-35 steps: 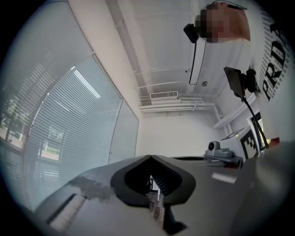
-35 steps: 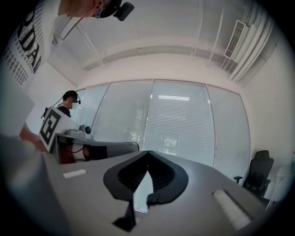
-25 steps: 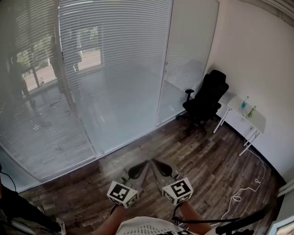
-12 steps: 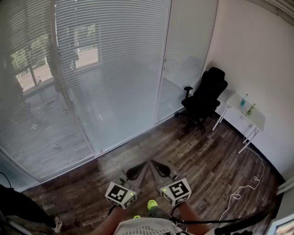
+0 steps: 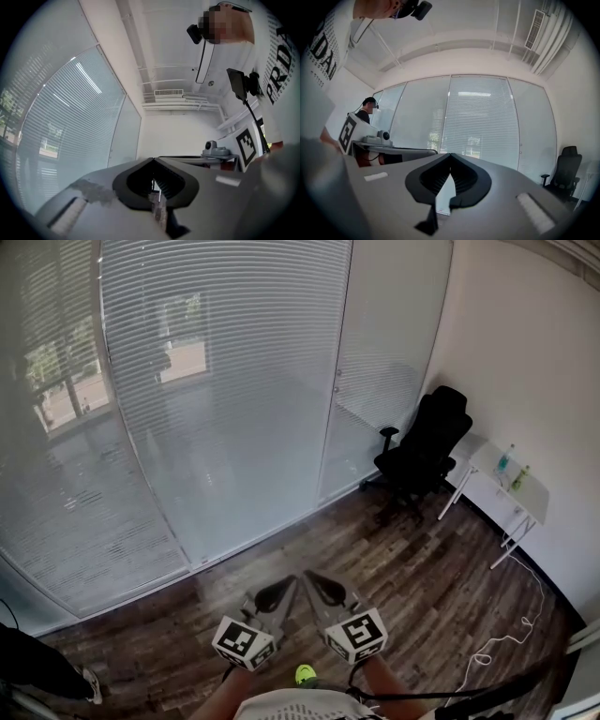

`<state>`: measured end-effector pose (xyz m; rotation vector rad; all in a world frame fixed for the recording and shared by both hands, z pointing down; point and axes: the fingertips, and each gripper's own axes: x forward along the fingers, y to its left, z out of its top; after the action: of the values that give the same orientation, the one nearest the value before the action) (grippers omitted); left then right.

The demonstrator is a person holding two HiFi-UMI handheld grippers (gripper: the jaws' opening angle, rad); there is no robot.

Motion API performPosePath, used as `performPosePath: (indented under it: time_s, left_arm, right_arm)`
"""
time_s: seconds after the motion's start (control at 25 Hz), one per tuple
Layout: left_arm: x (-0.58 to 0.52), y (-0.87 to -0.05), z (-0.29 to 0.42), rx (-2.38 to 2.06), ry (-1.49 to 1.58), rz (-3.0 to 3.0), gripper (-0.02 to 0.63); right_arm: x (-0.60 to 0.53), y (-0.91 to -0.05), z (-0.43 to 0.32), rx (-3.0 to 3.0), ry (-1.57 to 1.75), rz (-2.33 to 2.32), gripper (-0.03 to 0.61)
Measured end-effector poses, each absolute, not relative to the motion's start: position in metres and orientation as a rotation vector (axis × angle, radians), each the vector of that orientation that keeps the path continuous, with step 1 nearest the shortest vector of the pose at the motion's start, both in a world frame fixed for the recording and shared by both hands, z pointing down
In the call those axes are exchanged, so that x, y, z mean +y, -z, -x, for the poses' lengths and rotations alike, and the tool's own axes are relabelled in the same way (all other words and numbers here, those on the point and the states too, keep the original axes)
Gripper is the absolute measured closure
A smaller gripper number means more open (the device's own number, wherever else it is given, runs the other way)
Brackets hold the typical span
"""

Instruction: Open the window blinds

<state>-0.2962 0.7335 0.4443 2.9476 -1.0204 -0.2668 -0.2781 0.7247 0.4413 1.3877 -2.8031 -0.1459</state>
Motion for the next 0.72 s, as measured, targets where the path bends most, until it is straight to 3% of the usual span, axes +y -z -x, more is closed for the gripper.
performPosePath:
  time_s: [0.72]
  left_arm:
    - [0.627,-0.444,0.184,-1.078,0.228,-2.971,0.621]
  right_arm:
    - [0.619,-0.446,0.171,-2.823,0.121,-1.352,0.569]
